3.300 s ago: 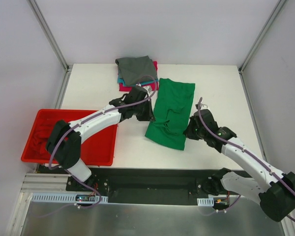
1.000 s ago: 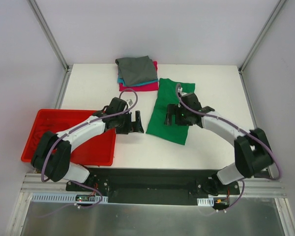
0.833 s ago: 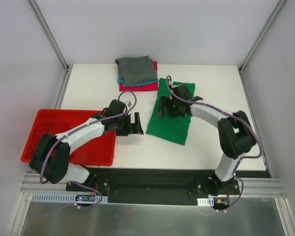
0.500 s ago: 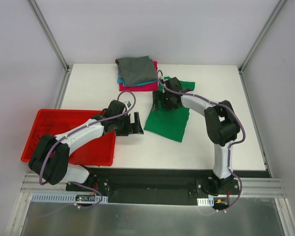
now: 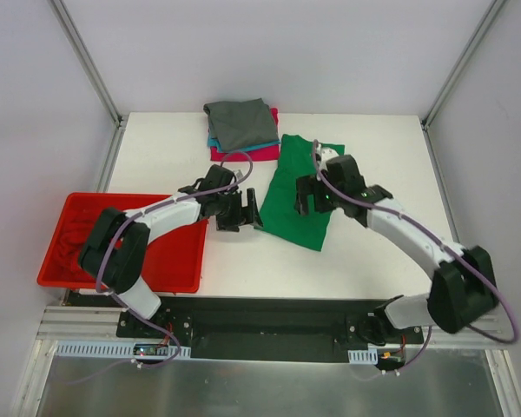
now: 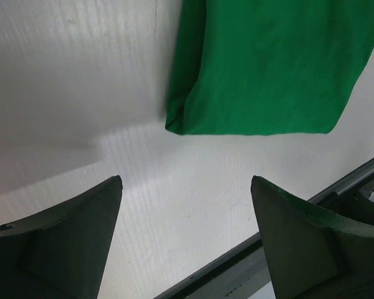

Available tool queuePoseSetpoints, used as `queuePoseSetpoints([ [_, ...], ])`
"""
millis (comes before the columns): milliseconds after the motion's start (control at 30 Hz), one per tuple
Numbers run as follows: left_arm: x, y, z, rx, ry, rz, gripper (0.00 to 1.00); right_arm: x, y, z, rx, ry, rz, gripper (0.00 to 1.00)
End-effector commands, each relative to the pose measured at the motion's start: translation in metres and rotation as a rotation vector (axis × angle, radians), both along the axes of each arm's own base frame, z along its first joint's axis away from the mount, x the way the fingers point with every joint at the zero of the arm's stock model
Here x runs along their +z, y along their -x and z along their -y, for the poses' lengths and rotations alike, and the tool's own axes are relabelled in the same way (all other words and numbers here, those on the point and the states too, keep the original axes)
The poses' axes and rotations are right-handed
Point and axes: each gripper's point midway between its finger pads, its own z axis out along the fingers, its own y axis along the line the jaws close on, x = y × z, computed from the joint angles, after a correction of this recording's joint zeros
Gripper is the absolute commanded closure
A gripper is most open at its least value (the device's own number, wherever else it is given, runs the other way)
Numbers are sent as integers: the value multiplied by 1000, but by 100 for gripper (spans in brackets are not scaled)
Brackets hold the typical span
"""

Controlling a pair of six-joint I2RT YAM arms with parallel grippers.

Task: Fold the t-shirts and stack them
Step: Grab one side of the 2/3 rectangular tshirt with both arms

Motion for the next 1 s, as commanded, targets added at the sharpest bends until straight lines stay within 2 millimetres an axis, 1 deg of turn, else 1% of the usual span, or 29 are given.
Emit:
queuePoseSetpoints([
  [0, 6, -23, 18, 4, 45, -1, 20, -32, 51, 32, -72, 15, -52, 4],
  [33, 4, -27, 20, 4, 43, -4, 23, -37, 59, 37, -76, 20, -58, 4],
  [67, -3, -29, 21, 1, 36, -22, 24, -39, 66, 39, -102, -1, -75, 4],
  [133, -11, -30, 28, -26, 43, -46, 26, -45, 78, 43, -97, -7, -90, 4],
  [233, -22, -29, 32, -54, 47, -82, 37, -48, 88, 50, -112, -8, -93, 4],
  [300, -31, -24, 28, -47, 26, -102, 43, -47, 90, 53, -124, -12, -83, 4],
  [367, -35, -21, 25, -48, 15, -110, 45, -46, 91, 56, -133, -13, -75, 4],
  [400, -37, -20, 25, -46, 11, -115, 50, -46, 92, 57, -134, -8, -77, 4],
  [433, -39, -21, 25, -48, 9, -116, 53, -47, 94, 58, -134, 1, -84, 4],
  [500, -43, -21, 23, -45, -6, -119, 62, -49, 94, 59, -138, 13, -89, 4],
  [533, -45, -21, 23, -47, -11, -124, 64, -49, 94, 59, -138, 15, -93, 4],
  [600, -47, -21, 21, -46, -22, -123, 67, -51, 95, 60, -141, 21, -102, 4],
  [633, -49, -21, 20, -43, -32, -124, 67, -51, 95, 60, -141, 21, -103, 4],
  [700, -53, -23, 19, -38, -47, -123, 71, -52, 95, 60, -136, 23, -101, 4],
  [733, -55, -23, 19, -40, -48, -127, 73, -52, 96, 60, -128, 26, -102, 4],
  [767, -56, -23, 19, -42, -48, -134, 76, -54, 99, 59, -102, 34, -106, 4],
  [800, -59, -23, 19, -43, -50, -137, 82, -56, 103, 58, -38, 57, -102, 4],
  [833, -62, -23, 19, -41, -58, -144, 93, -58, 106, 58, -4, 84, -104, 4],
  [867, -64, -23, 19, -41, -59, -149, 100, -59, 109, 56, 37, 114, -92, 4],
  [967, -63, -22, 19, -45, -55, -148, 100, -62, 110, 50, 111, 208, -33, 3],
])
